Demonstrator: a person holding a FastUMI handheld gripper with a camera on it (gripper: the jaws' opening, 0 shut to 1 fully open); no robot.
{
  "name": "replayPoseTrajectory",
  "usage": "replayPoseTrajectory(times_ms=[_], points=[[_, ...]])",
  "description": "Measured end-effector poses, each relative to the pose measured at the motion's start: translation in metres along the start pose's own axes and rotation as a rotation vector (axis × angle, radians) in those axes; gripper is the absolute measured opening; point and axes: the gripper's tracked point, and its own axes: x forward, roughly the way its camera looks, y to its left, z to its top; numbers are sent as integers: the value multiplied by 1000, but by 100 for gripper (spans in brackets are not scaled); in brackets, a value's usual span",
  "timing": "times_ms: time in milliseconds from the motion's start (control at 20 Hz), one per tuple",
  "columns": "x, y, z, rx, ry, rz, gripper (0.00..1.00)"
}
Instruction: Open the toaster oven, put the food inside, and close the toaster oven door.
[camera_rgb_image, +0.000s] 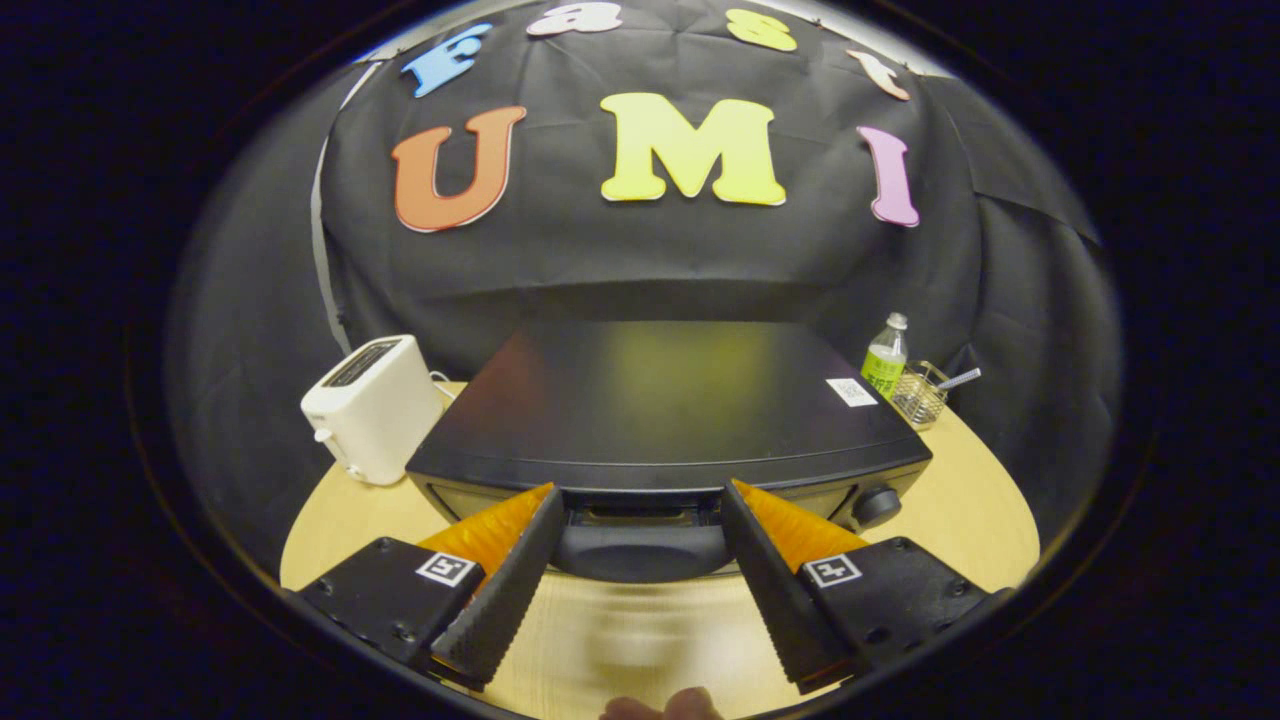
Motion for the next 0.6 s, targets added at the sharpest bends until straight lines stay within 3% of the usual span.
replayPoseTrajectory(times_ms=[200,600], points=[[-10,1,-6,-1,22,-9,100],[-48,0,-63,-3,89,-10,100]])
